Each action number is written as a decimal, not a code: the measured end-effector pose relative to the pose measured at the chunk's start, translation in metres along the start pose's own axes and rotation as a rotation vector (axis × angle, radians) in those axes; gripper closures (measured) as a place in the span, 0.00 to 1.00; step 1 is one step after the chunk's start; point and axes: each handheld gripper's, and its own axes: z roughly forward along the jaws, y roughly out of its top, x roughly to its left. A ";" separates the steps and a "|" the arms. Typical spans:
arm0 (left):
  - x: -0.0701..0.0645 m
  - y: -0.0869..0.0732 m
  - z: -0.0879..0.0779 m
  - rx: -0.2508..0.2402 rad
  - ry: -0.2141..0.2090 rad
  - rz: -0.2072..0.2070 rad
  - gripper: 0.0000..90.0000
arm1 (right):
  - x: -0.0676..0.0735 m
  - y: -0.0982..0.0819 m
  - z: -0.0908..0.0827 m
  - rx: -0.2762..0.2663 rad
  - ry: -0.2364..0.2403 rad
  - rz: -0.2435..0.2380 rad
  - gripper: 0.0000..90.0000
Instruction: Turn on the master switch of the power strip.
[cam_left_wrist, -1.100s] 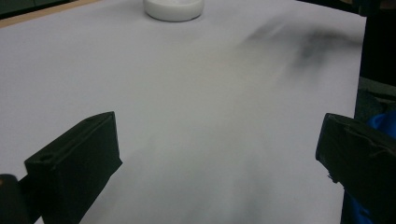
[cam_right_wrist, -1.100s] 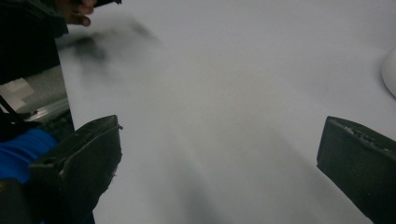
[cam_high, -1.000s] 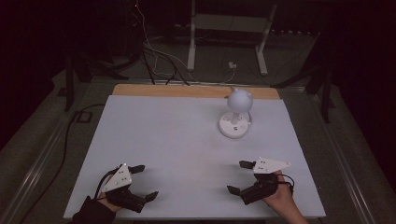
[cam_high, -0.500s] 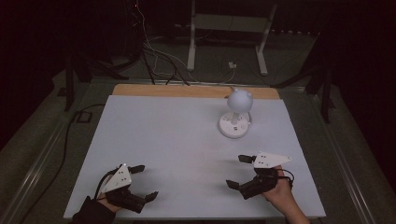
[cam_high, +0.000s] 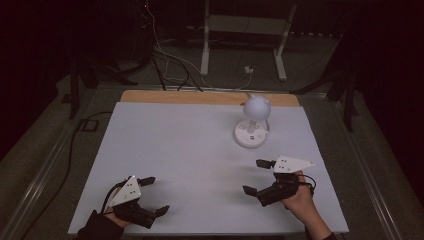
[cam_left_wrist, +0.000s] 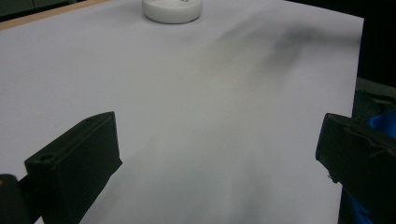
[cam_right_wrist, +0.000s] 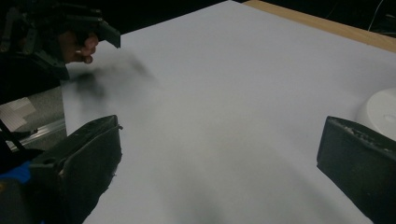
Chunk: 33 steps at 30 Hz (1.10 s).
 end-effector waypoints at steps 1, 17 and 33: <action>0.000 0.000 0.000 0.001 0.002 0.002 0.00 | -0.001 0.001 0.000 -0.003 0.001 -0.001 0.00; -0.001 0.000 0.000 -0.006 0.003 -0.003 0.00 | -0.021 0.012 -0.008 -0.040 -0.062 0.007 0.00; -0.001 0.001 0.000 -0.008 -0.001 -0.001 0.00 | -0.040 0.015 -0.009 -0.040 -0.126 0.008 0.00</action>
